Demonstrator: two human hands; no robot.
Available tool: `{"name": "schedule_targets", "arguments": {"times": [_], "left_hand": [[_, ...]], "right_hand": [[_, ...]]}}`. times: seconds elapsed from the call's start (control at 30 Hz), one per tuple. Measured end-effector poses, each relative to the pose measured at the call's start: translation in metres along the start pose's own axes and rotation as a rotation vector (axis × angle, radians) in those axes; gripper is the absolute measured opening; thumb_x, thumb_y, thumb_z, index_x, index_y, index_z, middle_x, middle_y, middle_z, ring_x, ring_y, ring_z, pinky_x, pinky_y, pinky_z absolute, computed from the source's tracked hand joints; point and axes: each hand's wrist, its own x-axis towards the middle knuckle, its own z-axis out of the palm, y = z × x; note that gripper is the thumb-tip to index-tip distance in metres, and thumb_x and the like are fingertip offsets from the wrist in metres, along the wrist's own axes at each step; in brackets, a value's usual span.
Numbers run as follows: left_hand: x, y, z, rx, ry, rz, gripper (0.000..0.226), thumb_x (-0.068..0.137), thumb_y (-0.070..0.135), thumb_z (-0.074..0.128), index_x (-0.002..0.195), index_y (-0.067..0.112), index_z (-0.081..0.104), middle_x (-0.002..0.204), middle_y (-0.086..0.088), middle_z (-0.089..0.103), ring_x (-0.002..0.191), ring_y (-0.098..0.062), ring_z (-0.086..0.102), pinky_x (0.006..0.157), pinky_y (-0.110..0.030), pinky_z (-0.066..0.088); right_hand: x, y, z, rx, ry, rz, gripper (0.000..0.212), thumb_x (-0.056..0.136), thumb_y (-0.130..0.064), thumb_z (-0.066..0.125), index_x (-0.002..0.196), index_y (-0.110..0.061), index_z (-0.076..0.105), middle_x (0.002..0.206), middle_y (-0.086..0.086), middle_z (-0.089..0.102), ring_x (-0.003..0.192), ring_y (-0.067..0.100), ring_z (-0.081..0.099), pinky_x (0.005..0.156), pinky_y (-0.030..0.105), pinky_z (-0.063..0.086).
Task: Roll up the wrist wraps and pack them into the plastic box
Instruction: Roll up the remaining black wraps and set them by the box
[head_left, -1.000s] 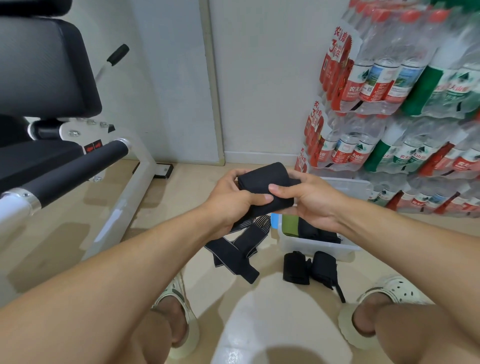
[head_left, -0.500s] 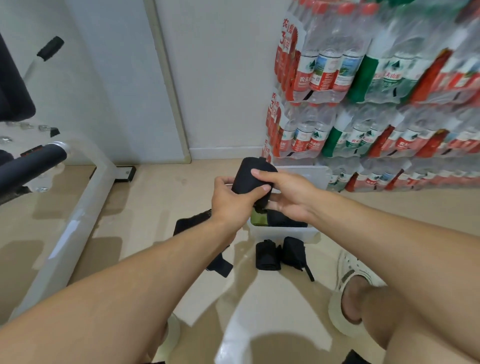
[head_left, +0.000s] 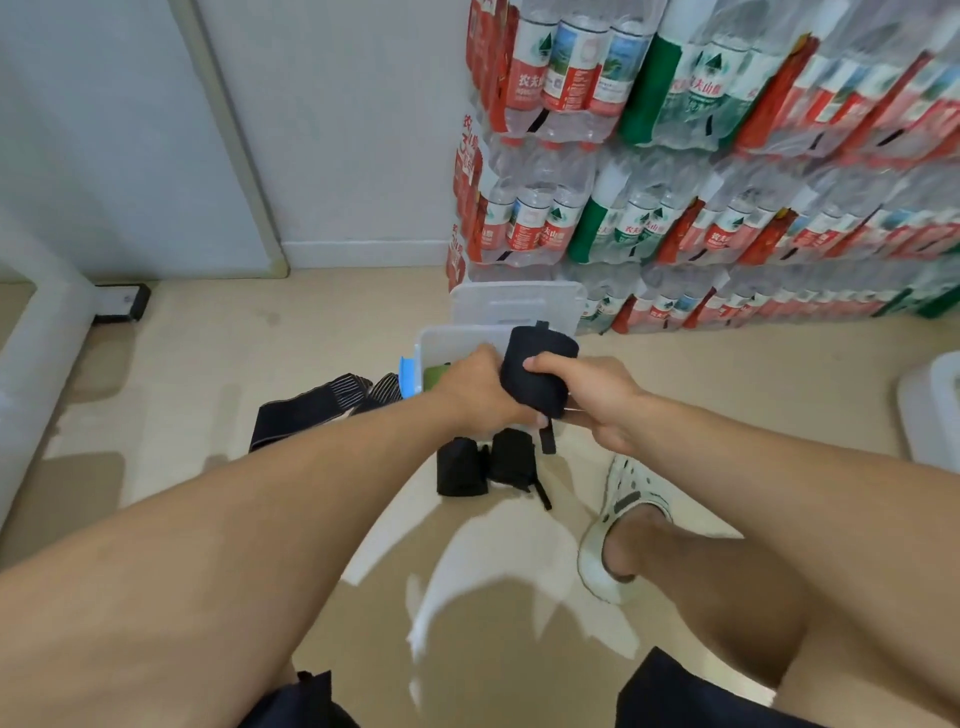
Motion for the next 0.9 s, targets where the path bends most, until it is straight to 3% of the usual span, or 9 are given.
{"name": "schedule_targets", "arguments": {"times": [0.1,0.23,0.4,0.57,0.77,0.9], "left_hand": [[0.011,0.0,0.0,0.247,-0.124,0.044,0.075,0.082,0.034,0.082,0.141,0.015,0.04,0.135,-0.003,0.054,0.122,-0.024,0.054,0.096,-0.03,0.044],[0.032,-0.01,-0.002,0.361,-0.139,0.036,0.076,0.085,0.034,0.079,0.145,0.014,0.038,0.141,-0.007,0.052,0.124,-0.028,0.053,0.106,-0.039,0.045],[0.052,-0.034,-0.002,0.497,-0.186,-0.014,0.081,0.091,0.039,0.073,0.153,0.011,0.03,0.151,-0.012,0.044,0.134,-0.031,0.047,0.111,-0.043,0.041],[0.066,-0.059,0.0,0.552,-0.224,-0.063,0.073,0.092,0.038,0.071,0.15,0.014,0.034,0.148,-0.01,0.045,0.131,-0.031,0.049,0.108,-0.044,0.044],[0.074,-0.084,-0.001,0.629,-0.32,-0.23,0.076,0.094,0.041,0.068,0.155,0.019,0.03,0.155,-0.006,0.04,0.137,-0.029,0.044,0.105,-0.035,0.04],[0.076,-0.087,-0.001,0.625,-0.363,-0.283,0.076,0.094,0.042,0.067,0.156,0.02,0.029,0.158,-0.003,0.037,0.142,-0.026,0.04,0.11,-0.035,0.037]], "right_hand": [[0.024,0.027,-0.022,-0.204,0.033,-0.006,0.027,0.074,-0.027,0.087,0.093,-0.019,0.069,0.092,0.005,0.078,0.088,0.022,0.075,0.087,0.04,0.062],[0.072,0.073,-0.035,-0.364,0.131,0.101,0.035,0.07,-0.035,0.088,0.093,-0.017,0.069,0.091,0.003,0.075,0.084,0.022,0.072,0.084,0.039,0.061],[0.127,0.16,-0.027,-0.316,0.254,0.263,0.055,0.069,-0.033,0.086,0.112,-0.006,0.067,0.098,0.011,0.071,0.085,0.027,0.068,0.071,0.034,0.055],[0.164,0.203,-0.022,-0.318,0.28,0.309,0.044,0.076,-0.03,0.081,0.109,-0.006,0.064,0.097,0.011,0.066,0.089,0.03,0.064,0.077,0.037,0.054],[0.193,0.217,-0.024,-0.257,0.275,0.331,0.04,0.081,-0.031,0.077,0.105,-0.004,0.06,0.104,0.012,0.066,0.096,0.03,0.063,0.087,0.041,0.057],[0.198,0.222,-0.019,-0.227,0.221,0.305,0.052,0.082,-0.037,0.075,0.125,-0.012,0.06,0.118,0.008,0.065,0.108,0.029,0.061,0.097,0.044,0.053]]}}
